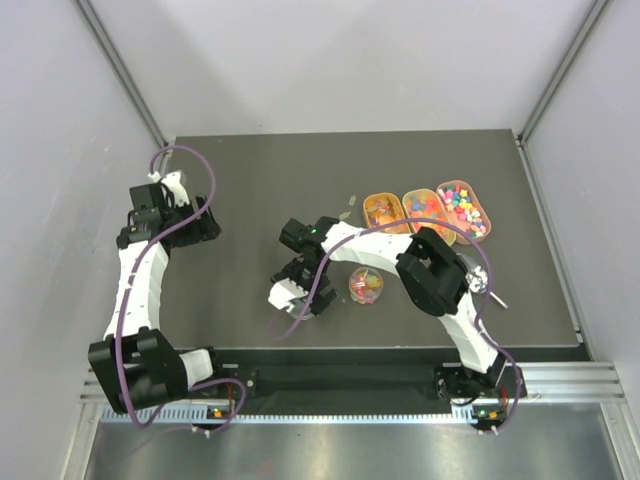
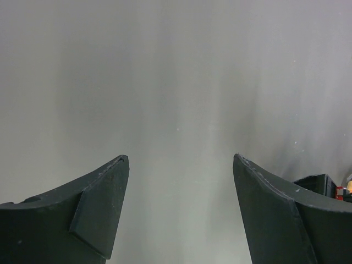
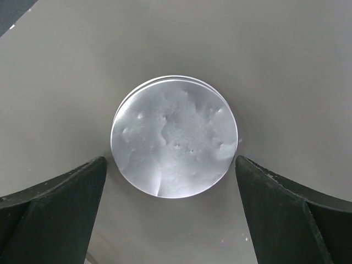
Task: Pack the candies
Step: Pick up the bottle lid at the center of the board.
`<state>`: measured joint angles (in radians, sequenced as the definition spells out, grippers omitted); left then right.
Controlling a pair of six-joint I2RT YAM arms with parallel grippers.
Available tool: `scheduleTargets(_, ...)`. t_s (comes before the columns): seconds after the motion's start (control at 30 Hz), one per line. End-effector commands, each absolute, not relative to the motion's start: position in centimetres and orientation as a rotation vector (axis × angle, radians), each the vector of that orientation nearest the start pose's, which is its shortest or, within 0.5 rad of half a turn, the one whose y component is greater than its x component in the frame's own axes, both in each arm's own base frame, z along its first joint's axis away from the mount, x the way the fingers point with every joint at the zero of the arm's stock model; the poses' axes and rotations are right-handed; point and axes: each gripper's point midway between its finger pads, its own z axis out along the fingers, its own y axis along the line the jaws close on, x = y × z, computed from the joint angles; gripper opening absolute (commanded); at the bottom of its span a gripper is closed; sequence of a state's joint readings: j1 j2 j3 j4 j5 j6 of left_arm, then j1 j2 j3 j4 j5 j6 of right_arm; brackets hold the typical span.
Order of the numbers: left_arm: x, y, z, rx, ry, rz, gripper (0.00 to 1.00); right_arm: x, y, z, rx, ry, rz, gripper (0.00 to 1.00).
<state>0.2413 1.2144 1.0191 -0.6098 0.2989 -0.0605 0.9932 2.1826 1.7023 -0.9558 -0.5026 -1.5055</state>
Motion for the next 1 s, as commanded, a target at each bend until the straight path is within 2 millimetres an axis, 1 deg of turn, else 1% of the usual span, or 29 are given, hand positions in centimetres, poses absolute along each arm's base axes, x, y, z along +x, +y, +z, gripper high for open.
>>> scheduleTargets(0.0,32.2,2.3,18.1,-0.210,2.282,-0.272,0.81,19.1,40.4,2.2,-2.725,0.812,0.728,1.00)
scheduleTargets(0.47,32.1,2.0,17.9,-0.208,2.273,-0.289,0.80,18.3,40.2,2.7,-2.729,0.819,0.747,1.00)
scheduleTargets(0.9,31.9,1.9,17.9,-0.209,2.268,-0.293,0.80,17.8,41.9,2.9,-2.677,0.864,0.765,1.00)
scheduleTargets(0.97,31.9,1.9,17.8,-0.211,2.270,-0.294,0.80,18.0,42.2,3.1,-2.661,0.869,0.762,1.00)
